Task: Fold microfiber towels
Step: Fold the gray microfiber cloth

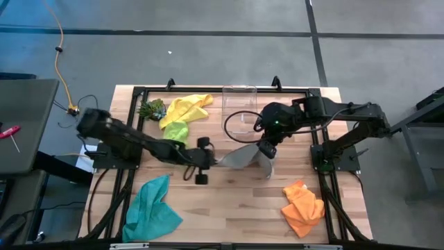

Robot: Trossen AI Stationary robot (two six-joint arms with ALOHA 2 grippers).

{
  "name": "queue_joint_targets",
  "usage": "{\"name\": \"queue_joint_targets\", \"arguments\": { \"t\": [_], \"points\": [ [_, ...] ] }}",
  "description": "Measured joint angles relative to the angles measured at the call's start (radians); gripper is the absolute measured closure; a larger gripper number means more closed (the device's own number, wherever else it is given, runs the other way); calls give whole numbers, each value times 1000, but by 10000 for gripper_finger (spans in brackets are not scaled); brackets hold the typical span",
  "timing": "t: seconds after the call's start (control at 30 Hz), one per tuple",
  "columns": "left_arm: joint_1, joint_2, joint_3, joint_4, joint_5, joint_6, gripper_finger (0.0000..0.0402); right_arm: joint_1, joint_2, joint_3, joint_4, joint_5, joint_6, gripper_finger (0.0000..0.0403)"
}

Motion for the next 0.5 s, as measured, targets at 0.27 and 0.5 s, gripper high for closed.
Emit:
{"name": "queue_joint_targets", "arguments": {
  "t": [0.27, 0.5],
  "points": [
    [0, -372, 3, -263, 68, -42, 401, 7, -8, 0, 75, 71, -104, 403],
    [-3, -538, 122, -542, 123, -209, 401, 47, -74, 0, 38, 219, -54, 403]
  ]
}}
